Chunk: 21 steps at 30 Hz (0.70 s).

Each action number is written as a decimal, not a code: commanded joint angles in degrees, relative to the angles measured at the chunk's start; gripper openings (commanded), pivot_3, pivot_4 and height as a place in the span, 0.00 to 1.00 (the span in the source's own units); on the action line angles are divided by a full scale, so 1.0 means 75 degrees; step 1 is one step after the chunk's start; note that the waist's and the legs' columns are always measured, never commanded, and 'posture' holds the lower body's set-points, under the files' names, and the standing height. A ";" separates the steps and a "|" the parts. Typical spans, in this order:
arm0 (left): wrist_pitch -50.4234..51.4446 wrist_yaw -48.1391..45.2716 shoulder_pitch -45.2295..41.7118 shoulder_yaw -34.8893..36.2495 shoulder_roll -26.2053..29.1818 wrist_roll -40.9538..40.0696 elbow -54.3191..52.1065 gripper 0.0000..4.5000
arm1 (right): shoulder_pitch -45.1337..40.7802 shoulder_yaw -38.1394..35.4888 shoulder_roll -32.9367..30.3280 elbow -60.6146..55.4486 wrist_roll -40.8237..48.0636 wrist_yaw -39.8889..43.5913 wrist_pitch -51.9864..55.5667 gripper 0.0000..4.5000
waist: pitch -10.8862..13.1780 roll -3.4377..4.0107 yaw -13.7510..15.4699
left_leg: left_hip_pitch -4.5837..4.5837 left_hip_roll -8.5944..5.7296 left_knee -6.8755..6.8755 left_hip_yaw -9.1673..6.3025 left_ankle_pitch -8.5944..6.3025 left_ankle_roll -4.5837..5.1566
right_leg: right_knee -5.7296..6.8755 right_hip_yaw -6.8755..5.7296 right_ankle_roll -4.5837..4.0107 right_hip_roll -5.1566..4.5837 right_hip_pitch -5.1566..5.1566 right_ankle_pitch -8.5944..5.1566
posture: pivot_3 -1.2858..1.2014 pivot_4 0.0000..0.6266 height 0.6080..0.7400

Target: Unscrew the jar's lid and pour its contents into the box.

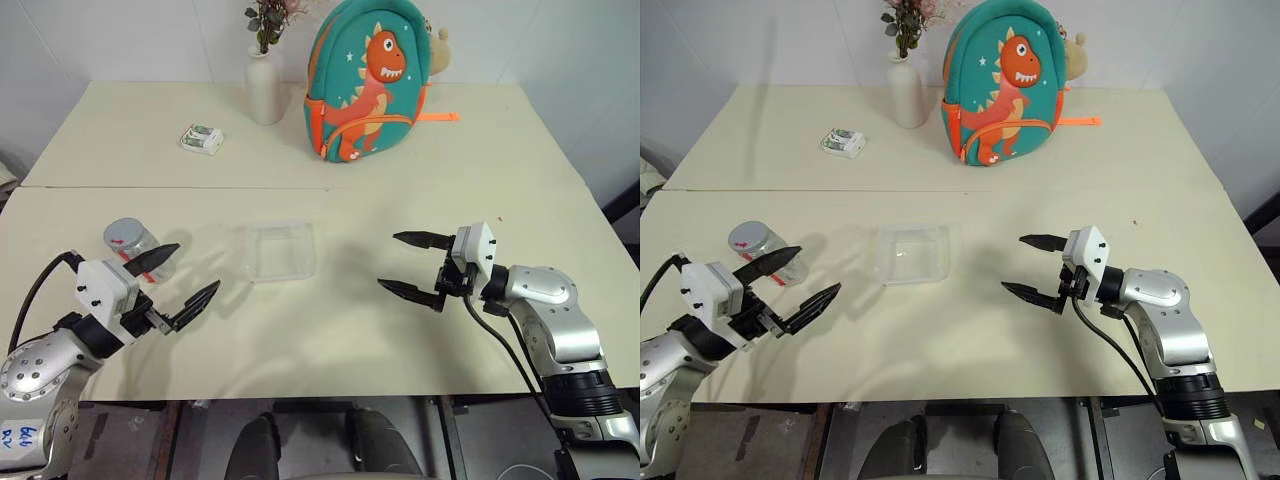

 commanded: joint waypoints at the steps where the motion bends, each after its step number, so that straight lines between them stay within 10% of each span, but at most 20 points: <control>1: 0.0001 0.0077 0.0259 0.0376 0.0051 -0.0151 -0.0519 1.00 | -0.0417 0.0085 0.0107 0.0040 0.0105 0.0152 -0.0055 1.00 | 0.0000 0.0000 -0.0007 | 0.0000 0.0000 0.0002 0.0000 0.0000 0.0000 | 0.0001 0.0000 -0.0001 0.0000 0.0000 0.0000 | 0.52 0.24 1.00; 14: 0.0128 0.2505 0.2853 0.1157 -0.2596 0.0040 -0.2352 1.00 | -0.2333 0.0713 0.1361 0.1353 0.0146 0.0564 -0.0011 1.00 | 0.0000 -0.0002 -0.0001 | 0.0002 0.0005 0.0013 0.0011 -0.0010 0.0012 | -0.0004 0.0017 -0.0006 0.0003 -0.0001 -0.0002 | 0.52 0.24 1.00; 21: 0.0320 0.3090 0.1584 0.1594 -0.2129 0.0032 -0.0958 1.00 | -0.2847 0.0730 0.1632 0.1209 0.0239 0.0757 0.0191 1.00 | 0.0000 -0.0002 0.0023 | -0.0012 0.0002 0.0078 0.0007 -0.0017 0.0021 | -0.0006 0.0014 -0.0110 0.0000 0.0017 -0.0051 | 0.52 0.24 1.00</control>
